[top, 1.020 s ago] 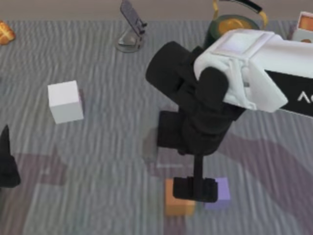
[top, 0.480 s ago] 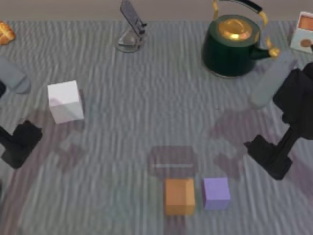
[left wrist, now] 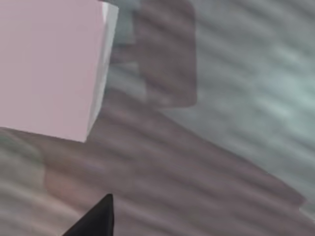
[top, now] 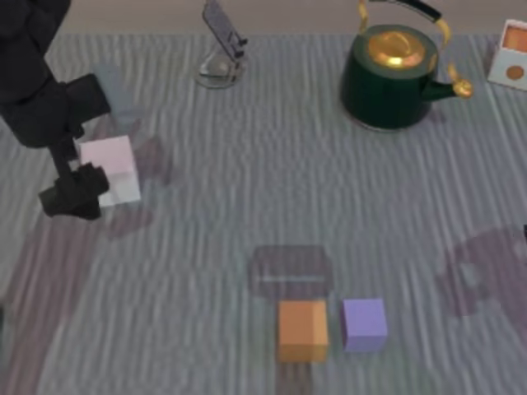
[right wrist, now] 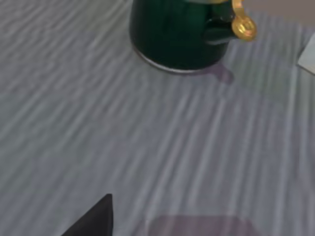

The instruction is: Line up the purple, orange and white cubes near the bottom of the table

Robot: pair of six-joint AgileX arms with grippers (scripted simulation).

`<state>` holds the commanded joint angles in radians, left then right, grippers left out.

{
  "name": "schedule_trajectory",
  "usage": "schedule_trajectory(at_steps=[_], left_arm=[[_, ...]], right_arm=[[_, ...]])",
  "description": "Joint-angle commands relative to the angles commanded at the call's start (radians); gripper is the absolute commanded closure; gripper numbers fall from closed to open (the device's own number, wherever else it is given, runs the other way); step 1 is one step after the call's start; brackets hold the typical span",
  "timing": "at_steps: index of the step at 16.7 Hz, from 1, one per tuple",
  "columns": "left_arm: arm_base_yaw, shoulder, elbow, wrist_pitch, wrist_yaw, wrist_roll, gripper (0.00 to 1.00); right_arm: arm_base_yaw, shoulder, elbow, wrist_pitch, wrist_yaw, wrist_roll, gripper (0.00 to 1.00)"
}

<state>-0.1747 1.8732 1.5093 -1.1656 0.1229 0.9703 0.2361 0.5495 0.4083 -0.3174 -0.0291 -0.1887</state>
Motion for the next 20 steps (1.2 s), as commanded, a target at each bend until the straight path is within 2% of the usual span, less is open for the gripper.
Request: schedule_trajectory(at_steps=[4, 9, 17, 20], left_arm=[[-0.003, 0.243, 0.278, -0.105, -0.052, 0.121, 0.00], [0.006, 0.414, 0.504, -0.146, -0.107, 0.196, 0.00], [0.005, 0.435, 0.536, -0.141, -0.118, 0.205, 0.00], [0.007, 0.451, 0.478, -0.071, -0.119, 0.204, 0.00]], right_arm=[[-0.121, -0.298, -0.222, 0.160, 0.012, 0.099, 0.00], [-0.211, -0.517, -0.383, 0.294, 0.026, 0.176, 0.00], [-0.226, -0.550, -0.408, 0.317, 0.029, 0.189, 0.00], [-0.226, -0.550, -0.408, 0.317, 0.029, 0.189, 0.00]])
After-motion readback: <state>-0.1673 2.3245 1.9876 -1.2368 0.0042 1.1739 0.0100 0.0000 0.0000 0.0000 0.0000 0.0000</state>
